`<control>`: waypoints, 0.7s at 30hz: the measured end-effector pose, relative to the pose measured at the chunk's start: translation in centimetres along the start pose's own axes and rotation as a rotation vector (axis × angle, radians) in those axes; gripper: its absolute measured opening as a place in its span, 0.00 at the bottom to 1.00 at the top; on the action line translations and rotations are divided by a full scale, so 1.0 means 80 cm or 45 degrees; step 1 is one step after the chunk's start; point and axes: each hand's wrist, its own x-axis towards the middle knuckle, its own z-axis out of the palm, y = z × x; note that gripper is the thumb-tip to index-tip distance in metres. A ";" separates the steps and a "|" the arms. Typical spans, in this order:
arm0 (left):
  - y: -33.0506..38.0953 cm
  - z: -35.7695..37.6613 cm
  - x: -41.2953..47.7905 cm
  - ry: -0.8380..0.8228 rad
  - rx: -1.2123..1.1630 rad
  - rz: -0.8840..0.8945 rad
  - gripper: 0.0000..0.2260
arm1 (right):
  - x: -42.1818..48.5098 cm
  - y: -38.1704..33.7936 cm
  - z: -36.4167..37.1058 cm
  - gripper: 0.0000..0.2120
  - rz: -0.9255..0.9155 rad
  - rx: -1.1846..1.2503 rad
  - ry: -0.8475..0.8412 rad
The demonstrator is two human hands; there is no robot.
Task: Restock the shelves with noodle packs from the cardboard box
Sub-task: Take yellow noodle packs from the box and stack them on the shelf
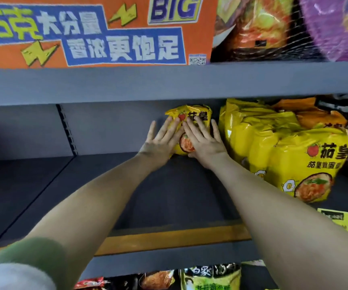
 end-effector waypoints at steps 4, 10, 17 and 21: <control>0.018 -0.003 0.015 0.001 0.065 -0.010 0.29 | -0.002 0.004 0.019 0.35 0.117 -0.019 0.142; 0.039 -0.002 0.025 -0.043 0.022 -0.059 0.30 | -0.003 0.008 0.023 0.30 0.141 0.025 0.165; 0.046 -0.036 0.018 -0.103 -0.047 -0.161 0.33 | -0.012 0.000 -0.004 0.35 0.221 0.146 0.052; 0.054 -0.066 0.005 -0.250 -0.143 -0.232 0.31 | -0.031 -0.012 -0.029 0.39 0.243 0.205 -0.069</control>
